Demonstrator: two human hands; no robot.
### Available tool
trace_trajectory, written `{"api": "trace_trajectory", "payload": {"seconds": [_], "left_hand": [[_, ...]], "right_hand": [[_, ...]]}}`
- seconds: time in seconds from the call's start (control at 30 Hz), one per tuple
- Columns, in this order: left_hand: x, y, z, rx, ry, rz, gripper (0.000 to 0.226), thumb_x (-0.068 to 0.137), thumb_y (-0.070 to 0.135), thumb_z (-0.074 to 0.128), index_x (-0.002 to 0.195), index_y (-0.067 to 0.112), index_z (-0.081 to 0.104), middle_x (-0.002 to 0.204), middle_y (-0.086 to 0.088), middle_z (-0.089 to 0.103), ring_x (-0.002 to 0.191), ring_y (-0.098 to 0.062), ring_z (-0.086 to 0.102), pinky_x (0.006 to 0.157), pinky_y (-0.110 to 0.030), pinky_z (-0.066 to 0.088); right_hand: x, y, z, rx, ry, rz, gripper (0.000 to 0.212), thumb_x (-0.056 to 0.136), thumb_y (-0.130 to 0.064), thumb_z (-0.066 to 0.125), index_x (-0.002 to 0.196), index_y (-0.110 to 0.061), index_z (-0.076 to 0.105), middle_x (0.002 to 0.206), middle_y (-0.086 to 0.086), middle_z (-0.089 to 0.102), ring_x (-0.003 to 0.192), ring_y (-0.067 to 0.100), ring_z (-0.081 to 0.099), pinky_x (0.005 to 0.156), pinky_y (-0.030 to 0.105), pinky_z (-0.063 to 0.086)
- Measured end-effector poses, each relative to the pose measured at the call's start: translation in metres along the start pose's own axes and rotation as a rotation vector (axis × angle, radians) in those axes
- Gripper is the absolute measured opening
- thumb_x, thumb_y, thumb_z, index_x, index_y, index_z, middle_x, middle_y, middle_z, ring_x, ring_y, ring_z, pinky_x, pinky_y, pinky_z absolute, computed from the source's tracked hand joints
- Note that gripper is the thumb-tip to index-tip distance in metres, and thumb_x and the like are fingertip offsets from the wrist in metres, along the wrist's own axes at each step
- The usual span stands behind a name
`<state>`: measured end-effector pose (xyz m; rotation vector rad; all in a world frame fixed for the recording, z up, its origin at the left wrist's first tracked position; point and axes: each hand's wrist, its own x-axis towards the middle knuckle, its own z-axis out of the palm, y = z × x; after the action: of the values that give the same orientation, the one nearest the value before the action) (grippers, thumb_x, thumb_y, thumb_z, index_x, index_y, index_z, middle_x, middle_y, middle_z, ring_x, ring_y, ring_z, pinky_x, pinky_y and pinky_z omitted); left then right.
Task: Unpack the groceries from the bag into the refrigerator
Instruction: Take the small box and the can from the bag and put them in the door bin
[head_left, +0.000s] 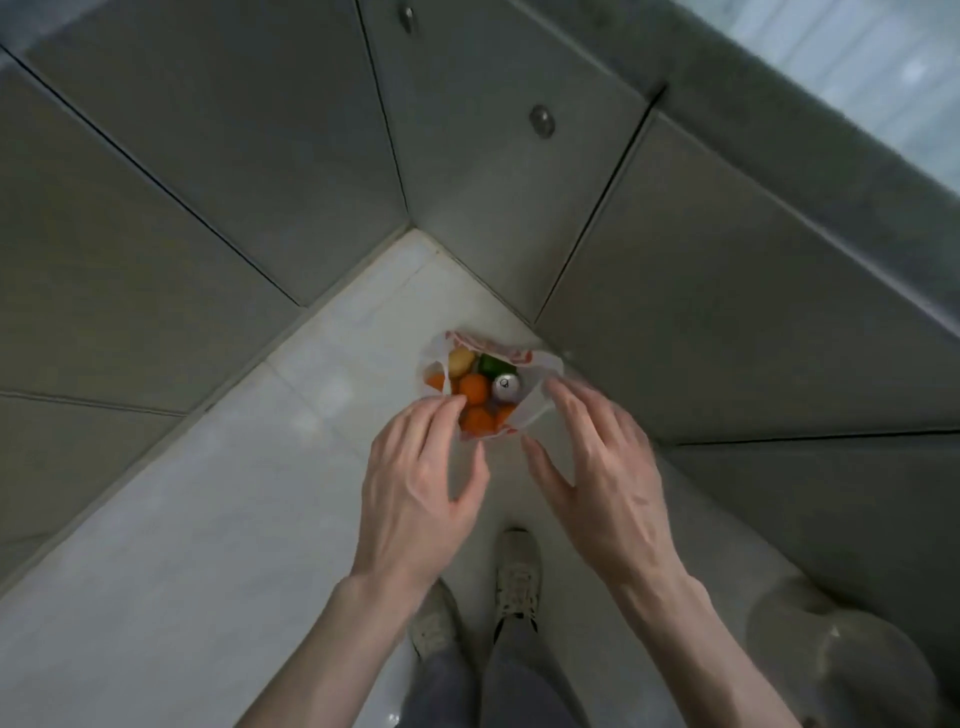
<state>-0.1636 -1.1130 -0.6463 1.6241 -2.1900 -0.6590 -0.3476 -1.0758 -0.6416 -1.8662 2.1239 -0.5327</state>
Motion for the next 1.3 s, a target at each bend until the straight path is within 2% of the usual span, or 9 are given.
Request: {"api": "trace_trajectory", "payload": {"seconds": [0.17,0.53,0.7,0.8,0.9,1.0,1.07,1.2,1.3], "left_hand": [[0.009,-0.031,0.088,-0.053,-0.044,-0.031,0.045,0.100,0.037,0.051,0.138,0.015,0.058,0.134,0.001,0.062,0.130,-0.019,0.055,0.108,-0.037,0.046],[0.066,-0.085,0.210,-0.075,-0.069,-0.014,0.039,0.099,0.035,0.047,0.128,0.016,0.064,0.123,0.000,0.065,0.111,-0.017,0.058,0.092,-0.021,0.042],[0.097,-0.115,0.264,-0.120,-0.132,-0.009,0.028,0.100,0.024,0.051,0.122,0.013,0.066,0.117,-0.003,0.068,0.108,-0.021,0.060,0.090,-0.035,0.053],[0.110,-0.140,0.279,-0.088,-0.163,-0.016,0.024,0.102,0.018,0.055,0.123,0.015,0.066,0.119,-0.004,0.068,0.110,-0.022,0.060,0.091,-0.030,0.047],[0.119,-0.161,0.285,-0.029,-0.253,-0.040,0.028,0.102,0.020,0.054,0.127,0.013,0.064,0.125,-0.008,0.066,0.116,-0.026,0.059,0.094,-0.032,0.044],[0.120,-0.176,0.294,0.198,-0.456,0.015,0.043,0.102,0.030,0.058,0.143,0.020,0.051,0.140,-0.002,0.058,0.131,-0.025,0.052,0.114,-0.035,0.034],[0.115,-0.190,0.303,0.357,-0.531,0.052,0.051,0.097,0.033,0.067,0.144,0.023,0.048,0.143,0.000,0.056,0.134,-0.024,0.051,0.120,-0.037,0.029],[0.103,-0.208,0.310,0.513,-0.550,0.034,0.043,0.094,0.013,0.064,0.136,0.020,0.054,0.131,-0.002,0.061,0.122,-0.026,0.058,0.113,-0.039,0.038],[0.099,-0.212,0.312,0.589,-0.572,0.009,0.048,0.096,0.015,0.061,0.142,0.019,0.047,0.129,-0.006,0.059,0.118,-0.028,0.058,0.108,-0.041,0.041]], "right_hand": [[0.006,0.051,0.077,0.008,-0.035,-0.004,0.058,0.098,-0.035,0.068,0.150,-0.018,0.050,0.145,0.002,0.060,0.131,0.020,0.053,0.109,0.035,0.041],[0.042,0.117,0.189,0.050,-0.089,-0.067,0.047,0.103,-0.039,0.056,0.144,-0.017,0.055,0.139,0.001,0.064,0.126,0.021,0.062,0.105,0.036,0.049],[0.070,0.143,0.234,0.025,-0.041,-0.112,0.044,0.101,-0.034,0.054,0.137,-0.009,0.060,0.133,0.010,0.068,0.121,0.028,0.067,0.099,0.043,0.056],[0.082,0.151,0.259,0.020,-0.026,-0.122,0.039,0.099,-0.027,0.058,0.132,-0.007,0.064,0.125,0.012,0.071,0.113,0.029,0.069,0.094,0.042,0.058],[0.091,0.156,0.290,0.025,-0.116,-0.115,0.029,0.099,-0.019,0.064,0.125,-0.008,0.067,0.118,0.010,0.072,0.107,0.028,0.069,0.090,0.043,0.059],[0.103,0.161,0.315,-0.011,-0.275,-0.120,0.036,0.103,-0.029,0.047,0.125,-0.007,0.067,0.118,0.012,0.072,0.108,0.030,0.069,0.093,0.043,0.059],[0.108,0.161,0.331,-0.028,-0.359,-0.085,0.034,0.104,-0.027,0.053,0.129,-0.006,0.065,0.122,0.014,0.071,0.112,0.033,0.068,0.095,0.045,0.057],[0.118,0.164,0.340,-0.109,-0.496,0.033,0.039,0.105,-0.028,0.052,0.142,-0.015,0.050,0.139,0.006,0.058,0.127,0.027,0.057,0.101,0.040,0.050],[0.123,0.167,0.342,-0.194,-0.554,0.106,0.051,0.100,-0.031,0.056,0.147,-0.016,0.042,0.144,0.007,0.053,0.128,0.029,0.054,0.100,0.040,0.050]]}}
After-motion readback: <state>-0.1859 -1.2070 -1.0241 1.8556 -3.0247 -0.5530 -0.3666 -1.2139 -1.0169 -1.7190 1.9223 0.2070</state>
